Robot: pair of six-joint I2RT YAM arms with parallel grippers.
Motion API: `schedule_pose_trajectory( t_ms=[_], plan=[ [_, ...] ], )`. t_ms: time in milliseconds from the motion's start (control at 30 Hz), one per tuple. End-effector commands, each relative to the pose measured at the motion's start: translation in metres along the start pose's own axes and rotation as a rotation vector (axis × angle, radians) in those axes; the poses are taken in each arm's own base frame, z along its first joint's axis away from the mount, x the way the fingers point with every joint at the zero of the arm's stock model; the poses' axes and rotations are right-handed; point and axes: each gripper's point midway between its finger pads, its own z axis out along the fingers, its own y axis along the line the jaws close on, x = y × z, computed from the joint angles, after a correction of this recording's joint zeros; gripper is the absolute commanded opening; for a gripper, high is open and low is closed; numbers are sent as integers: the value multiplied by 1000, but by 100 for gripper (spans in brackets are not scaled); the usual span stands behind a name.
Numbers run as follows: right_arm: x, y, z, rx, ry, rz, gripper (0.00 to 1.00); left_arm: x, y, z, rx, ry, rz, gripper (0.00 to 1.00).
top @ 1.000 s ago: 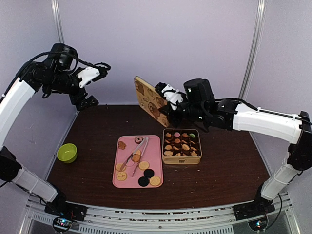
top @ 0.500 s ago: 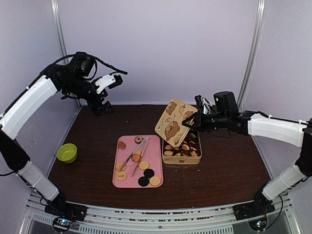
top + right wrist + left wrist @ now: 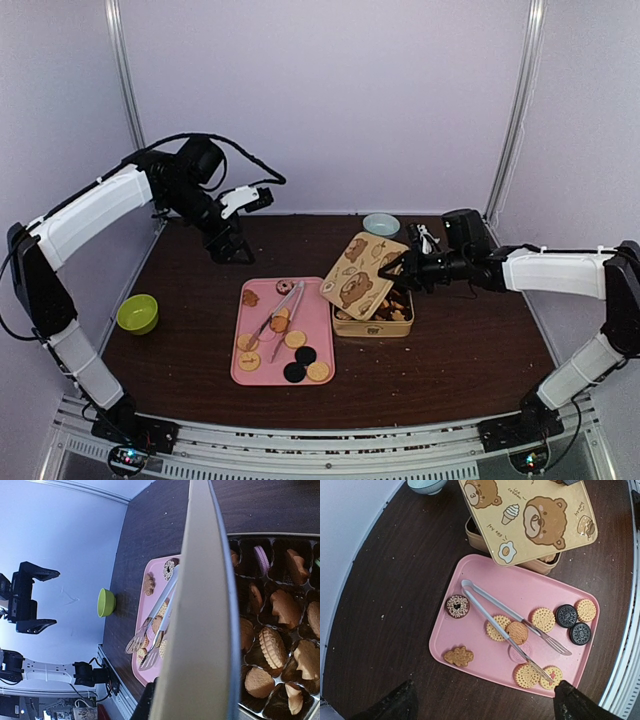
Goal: Pack the cookies
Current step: Place the box lid on the packing box.
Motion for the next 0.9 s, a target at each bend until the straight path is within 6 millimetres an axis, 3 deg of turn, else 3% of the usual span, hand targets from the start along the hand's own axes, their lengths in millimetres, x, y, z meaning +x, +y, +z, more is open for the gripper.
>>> schedule_pose_trajectory(
  t_ms=[0,200,367,867],
  plan=[
    [-4,-11,2,-18,-40,39,4,-5,-8,6,34,-26,31,98],
    [2,-45,2,42,-63,102,6,1,-11,12,51,-8,31,98],
    [1,-63,0,74,-76,133,15,6,-16,17,72,2,32,97],
    [13,-81,3,45,-74,219,30,9,-21,34,135,8,34,97]
  ],
)
